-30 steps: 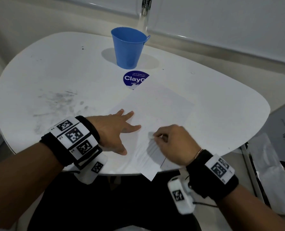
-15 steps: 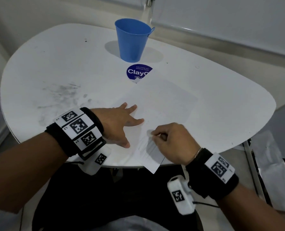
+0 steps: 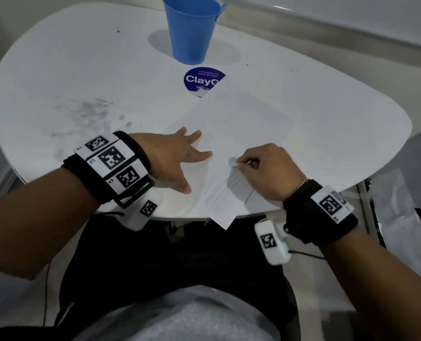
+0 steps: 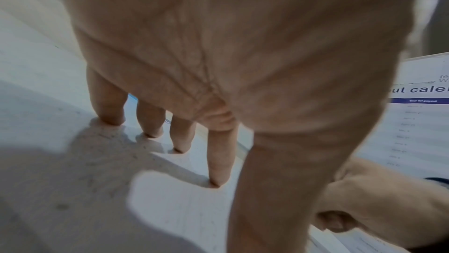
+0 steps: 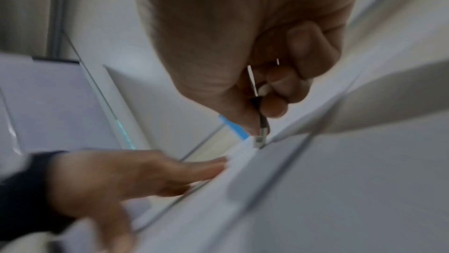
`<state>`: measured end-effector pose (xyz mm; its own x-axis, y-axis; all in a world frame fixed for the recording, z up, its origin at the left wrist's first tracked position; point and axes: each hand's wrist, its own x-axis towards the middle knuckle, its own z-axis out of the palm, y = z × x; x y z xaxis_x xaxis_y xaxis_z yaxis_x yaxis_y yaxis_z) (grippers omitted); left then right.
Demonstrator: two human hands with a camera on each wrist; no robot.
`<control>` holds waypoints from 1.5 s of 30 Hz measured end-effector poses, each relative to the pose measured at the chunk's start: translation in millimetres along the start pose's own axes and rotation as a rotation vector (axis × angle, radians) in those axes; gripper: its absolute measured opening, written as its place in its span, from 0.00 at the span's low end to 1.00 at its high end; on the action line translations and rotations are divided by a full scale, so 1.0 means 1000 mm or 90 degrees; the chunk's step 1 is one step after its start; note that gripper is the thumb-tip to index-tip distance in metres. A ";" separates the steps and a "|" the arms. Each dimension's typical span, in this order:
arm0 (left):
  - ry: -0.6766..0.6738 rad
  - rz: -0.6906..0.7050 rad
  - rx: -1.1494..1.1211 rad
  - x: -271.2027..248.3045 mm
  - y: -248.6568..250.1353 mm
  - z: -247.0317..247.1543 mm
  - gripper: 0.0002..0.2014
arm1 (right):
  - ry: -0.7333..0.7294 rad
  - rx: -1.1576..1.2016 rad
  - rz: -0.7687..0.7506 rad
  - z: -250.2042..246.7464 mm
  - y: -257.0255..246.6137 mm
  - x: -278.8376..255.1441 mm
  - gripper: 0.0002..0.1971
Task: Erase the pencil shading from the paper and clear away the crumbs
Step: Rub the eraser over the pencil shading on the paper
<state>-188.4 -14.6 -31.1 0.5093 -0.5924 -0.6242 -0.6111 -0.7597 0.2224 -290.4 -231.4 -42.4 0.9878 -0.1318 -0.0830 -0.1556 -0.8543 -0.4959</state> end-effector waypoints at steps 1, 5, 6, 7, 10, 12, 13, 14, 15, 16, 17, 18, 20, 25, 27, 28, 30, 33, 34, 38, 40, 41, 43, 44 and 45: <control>0.002 0.000 0.001 -0.001 0.001 0.000 0.46 | 0.032 0.004 0.023 -0.003 0.006 0.004 0.07; -0.001 -0.005 0.003 -0.002 0.002 -0.001 0.46 | 0.000 0.021 0.000 0.010 -0.004 -0.006 0.06; -0.003 -0.004 0.003 -0.001 0.002 -0.001 0.46 | -0.032 0.026 -0.020 0.014 -0.011 -0.011 0.06; -0.002 -0.003 0.004 -0.001 0.001 -0.001 0.46 | -0.053 0.023 -0.035 0.016 -0.015 -0.014 0.06; -0.003 -0.007 0.004 -0.002 0.002 0.000 0.46 | 0.006 0.024 -0.008 0.009 -0.006 -0.002 0.06; -0.001 -0.006 0.005 -0.002 0.004 -0.001 0.46 | 0.049 0.036 0.022 0.006 0.000 0.003 0.06; 0.000 -0.006 0.005 -0.002 0.004 -0.001 0.46 | 0.042 0.028 0.017 0.008 -0.002 0.001 0.07; -0.002 -0.006 0.005 -0.002 0.004 -0.001 0.46 | 0.017 0.018 -0.001 0.012 -0.007 -0.004 0.07; -0.003 -0.006 0.007 -0.003 0.005 0.000 0.46 | -0.016 0.016 -0.025 0.015 -0.013 -0.010 0.07; -0.003 -0.005 0.009 -0.003 0.005 0.000 0.46 | -0.046 0.020 -0.044 0.018 -0.018 -0.015 0.07; -0.002 -0.004 0.011 -0.003 0.005 0.000 0.46 | -0.063 0.021 -0.052 0.018 -0.020 -0.016 0.07; -0.001 -0.004 0.012 -0.003 0.004 0.000 0.46 | -0.060 0.018 -0.047 0.016 -0.018 -0.013 0.06; 0.000 -0.006 0.013 -0.004 0.005 0.000 0.46 | -0.006 0.025 -0.004 0.009 -0.009 -0.003 0.07; -0.003 -0.002 0.029 -0.002 0.004 0.001 0.46 | 0.010 -0.003 -0.014 0.014 -0.016 -0.011 0.08; -0.002 0.002 0.028 -0.001 0.002 0.002 0.47 | -0.037 0.002 -0.033 0.014 -0.021 -0.015 0.07; -0.002 0.002 0.028 -0.001 0.002 0.002 0.47 | -0.031 0.005 -0.019 0.012 -0.016 -0.010 0.07; -0.003 -0.001 0.029 -0.002 0.003 0.002 0.46 | 0.028 0.016 0.029 0.003 -0.003 0.003 0.07; -0.004 0.000 0.031 -0.001 0.004 0.001 0.46 | 0.053 0.000 0.035 0.004 -0.004 0.001 0.07; -0.006 0.001 0.029 -0.001 0.004 0.001 0.46 | 0.025 -0.007 0.007 0.009 -0.012 -0.005 0.07; -0.006 0.001 0.022 -0.002 0.005 0.001 0.46 | -0.045 0.011 -0.039 0.013 -0.022 -0.011 0.07; -0.007 -0.002 0.027 -0.003 0.007 0.001 0.46 | 0.016 0.028 0.007 0.007 -0.008 0.001 0.07; -0.007 -0.003 0.031 -0.003 0.007 0.001 0.46 | 0.044 0.032 0.027 0.005 -0.003 0.004 0.07; -0.005 -0.004 0.034 -0.004 0.007 0.000 0.46 | 0.043 0.017 0.021 0.008 -0.003 0.000 0.07; -0.006 -0.004 0.034 -0.004 0.007 0.000 0.46 | 0.015 0.013 -0.001 0.012 -0.009 -0.005 0.07; -0.007 -0.003 0.035 -0.004 0.007 0.000 0.46 | -0.022 0.016 -0.023 0.015 -0.015 -0.012 0.07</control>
<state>-194.9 -17.2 -26.8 0.5062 -0.5854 -0.6333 -0.6405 -0.7469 0.1784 -299.6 -209.0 -47.1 0.9921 -0.0827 -0.0942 -0.1199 -0.8454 -0.5206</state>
